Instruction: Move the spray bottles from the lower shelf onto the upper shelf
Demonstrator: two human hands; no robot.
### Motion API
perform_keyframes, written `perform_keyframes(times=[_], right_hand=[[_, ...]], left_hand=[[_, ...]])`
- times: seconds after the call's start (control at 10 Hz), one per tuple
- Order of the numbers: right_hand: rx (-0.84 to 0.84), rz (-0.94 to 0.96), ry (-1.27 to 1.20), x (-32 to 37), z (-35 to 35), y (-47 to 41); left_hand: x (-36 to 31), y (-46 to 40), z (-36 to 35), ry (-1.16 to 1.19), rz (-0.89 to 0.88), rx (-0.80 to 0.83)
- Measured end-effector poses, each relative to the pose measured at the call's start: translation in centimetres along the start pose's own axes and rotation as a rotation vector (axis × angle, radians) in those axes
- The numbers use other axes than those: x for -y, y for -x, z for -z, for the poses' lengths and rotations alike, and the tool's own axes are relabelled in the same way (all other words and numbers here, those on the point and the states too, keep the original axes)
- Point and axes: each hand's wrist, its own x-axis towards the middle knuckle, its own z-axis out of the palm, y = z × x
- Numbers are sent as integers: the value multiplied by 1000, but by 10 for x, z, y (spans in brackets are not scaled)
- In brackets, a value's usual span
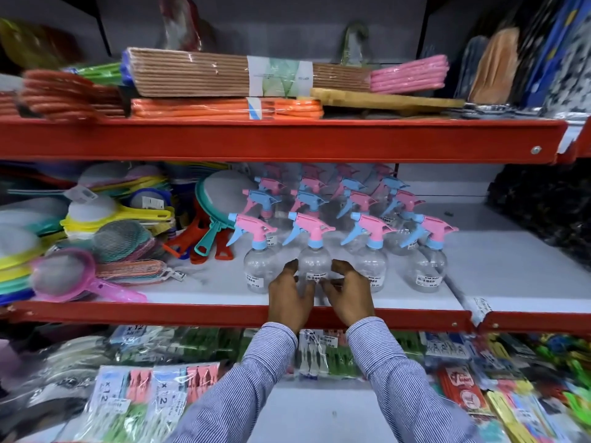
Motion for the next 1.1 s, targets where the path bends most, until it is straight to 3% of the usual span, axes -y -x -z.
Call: perform_keyframes(times=[0.2,0.3,0.4,0.5,0.6,0.7,1.1], right_hand=[[-55,-63,-8,-4,-3,0],[-264,-33,-43,6,-7,13],[-312,99,-92,25,-25,29],[-125,85,-104,39,-55,32],[43,8,-43,43,-79,20],[95,-19,15,46,-89,10],[31,-46,-38,49,-91,10]], left_hand=[[0,2,4,19,-22,68],[1,12,20,73,-61,-62],[7,19,51,158,-70,-319],[29,6,76,116,-15,-371],[49,-15,87,-15,102,-134],[55,-26,90,-77,124,34],[60,-29,89,-7,64,40]])
